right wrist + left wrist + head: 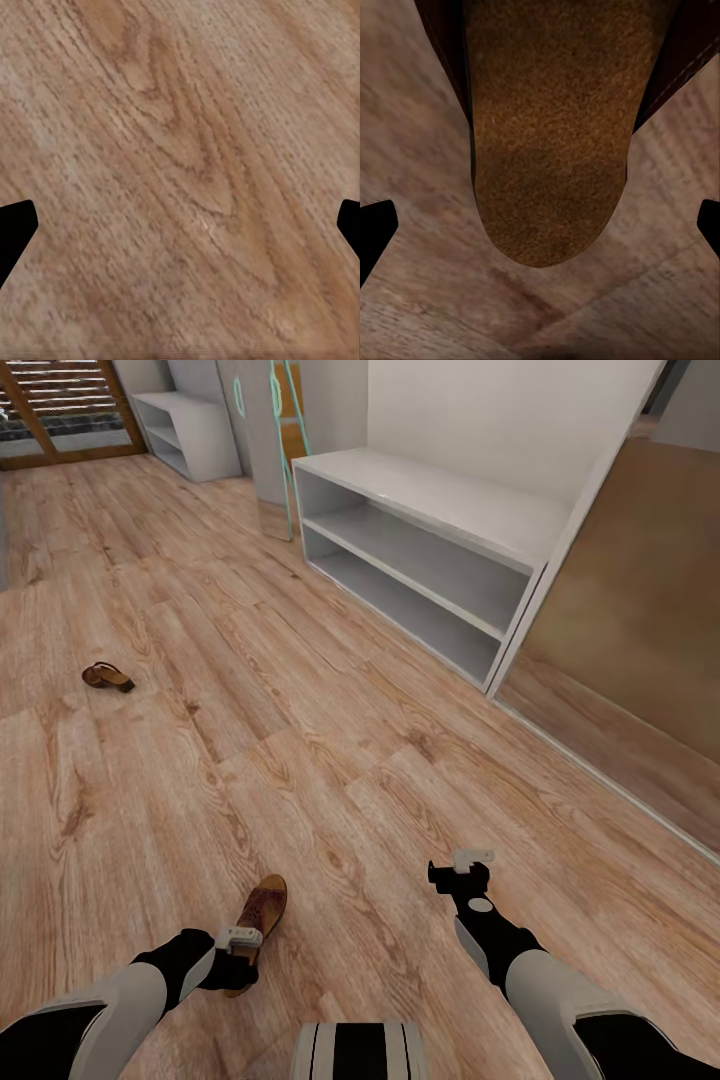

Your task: Pick up the two gym shoes and the two sandals from the corridor floor and place them onto the hallstand (shoe rack) in the corridor, making sure they are on the rack and not on the floor. Arrange them so the two gym shoes are next to each other and the two sandals are next to each other.

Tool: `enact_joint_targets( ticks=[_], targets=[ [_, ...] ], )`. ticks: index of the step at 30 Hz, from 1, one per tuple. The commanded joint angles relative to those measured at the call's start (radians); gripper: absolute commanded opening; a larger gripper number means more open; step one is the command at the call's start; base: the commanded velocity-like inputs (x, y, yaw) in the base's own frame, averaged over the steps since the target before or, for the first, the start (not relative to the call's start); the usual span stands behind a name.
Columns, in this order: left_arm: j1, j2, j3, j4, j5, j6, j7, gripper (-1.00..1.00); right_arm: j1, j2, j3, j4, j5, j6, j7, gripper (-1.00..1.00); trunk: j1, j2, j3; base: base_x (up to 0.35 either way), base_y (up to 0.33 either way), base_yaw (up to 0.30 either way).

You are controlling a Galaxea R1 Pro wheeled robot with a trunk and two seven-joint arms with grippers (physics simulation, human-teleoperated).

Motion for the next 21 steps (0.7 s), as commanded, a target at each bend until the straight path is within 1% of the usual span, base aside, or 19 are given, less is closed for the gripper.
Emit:
enact_joint_targets(
  ticks=[1, 10, 14, 19, 21],
  targets=[
    [0.000, 0.000, 0.000, 0.000, 0.000, 0.000, 0.000, 1.00, 0.000, 0.000, 0.000, 0.000, 0.000, 0.000, 0.000, 1.00, 0.000, 0.000, 0.000, 0.000, 0.000, 0.000],
    [0.000, 0.000, 0.000, 0.000, -0.001, 0.000, 0.000, 1.00, 0.000, 0.000, 0.000, 0.000, 0.001, 0.000, 0.000, 1.00, 0.000, 0.000, 0.000, 0.000, 0.000, 0.000],
    [0.000, 0.000, 0.000, 0.000, -0.001, 0.000, 0.000, 1.00, 0.000, 0.000, 0.000, 0.000, 0.000, 0.000, 0.000, 1.00, 0.002, -0.001, -0.015, 0.000, 0.000, 0.000],
    [0.000, 0.000, 0.000, 0.000, -0.001, 0.000, 0.000, 1.00, 0.000, 0.000, 0.000, 0.000, 0.000, 0.000, 0.000, 1.00, 0.002, -0.001, -0.015, 0.000, 0.000, 0.000],
    [0.000, 0.000, 0.000, 0.000, -0.001, 0.000, 0.000, 1.00, 0.000, 0.000, 0.000, 0.000, 0.000, 0.000, 0.000, 1.00, 0.003, -0.001, -0.023, 0.000, 0.000, 0.000]
  ],
)
